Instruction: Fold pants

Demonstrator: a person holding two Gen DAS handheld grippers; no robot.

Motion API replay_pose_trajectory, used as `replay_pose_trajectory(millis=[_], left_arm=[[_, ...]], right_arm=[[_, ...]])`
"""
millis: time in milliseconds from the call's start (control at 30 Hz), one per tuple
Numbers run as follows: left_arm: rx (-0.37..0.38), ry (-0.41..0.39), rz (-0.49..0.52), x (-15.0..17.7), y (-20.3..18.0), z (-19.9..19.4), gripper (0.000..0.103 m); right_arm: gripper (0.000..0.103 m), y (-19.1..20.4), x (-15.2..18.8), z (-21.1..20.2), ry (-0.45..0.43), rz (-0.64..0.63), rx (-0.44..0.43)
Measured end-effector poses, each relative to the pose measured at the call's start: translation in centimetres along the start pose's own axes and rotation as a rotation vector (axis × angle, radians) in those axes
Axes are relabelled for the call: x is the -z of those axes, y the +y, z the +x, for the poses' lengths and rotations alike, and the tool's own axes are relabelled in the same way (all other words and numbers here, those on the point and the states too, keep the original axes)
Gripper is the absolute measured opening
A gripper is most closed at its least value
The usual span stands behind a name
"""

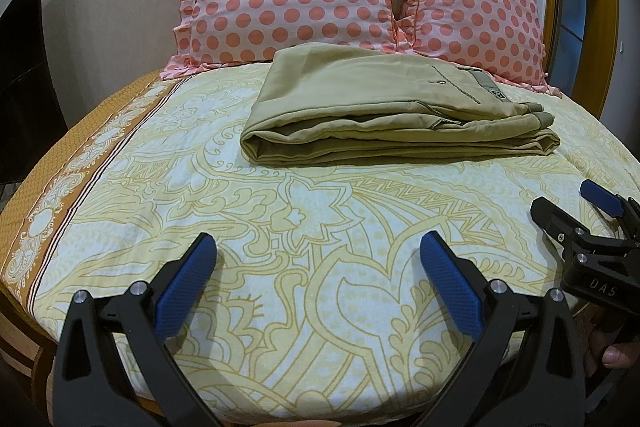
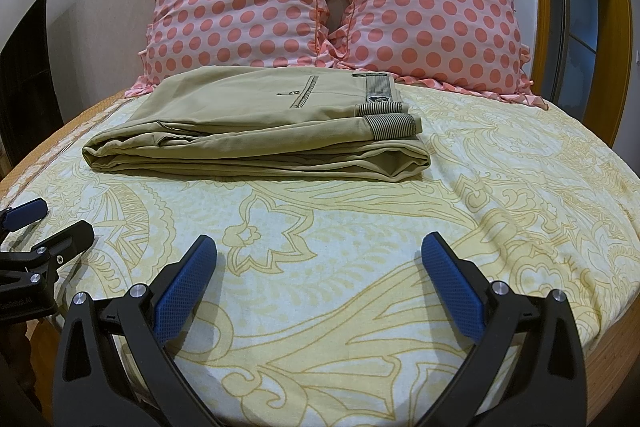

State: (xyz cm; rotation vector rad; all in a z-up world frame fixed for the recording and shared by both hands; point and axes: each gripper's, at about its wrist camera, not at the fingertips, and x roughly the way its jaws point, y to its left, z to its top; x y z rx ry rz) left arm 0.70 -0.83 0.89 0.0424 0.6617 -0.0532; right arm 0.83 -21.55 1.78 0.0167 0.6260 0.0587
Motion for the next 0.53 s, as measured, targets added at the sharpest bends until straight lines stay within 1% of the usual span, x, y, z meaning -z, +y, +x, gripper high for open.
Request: replay_pose_trajectory(millis=[533], left_arm=[[0.002,-0.002,0.000,-0.04,-0.18,0.06,0.101]], right_arm=[[0.102,0.01,0.01,0.01,0.000,0.000,0.000]])
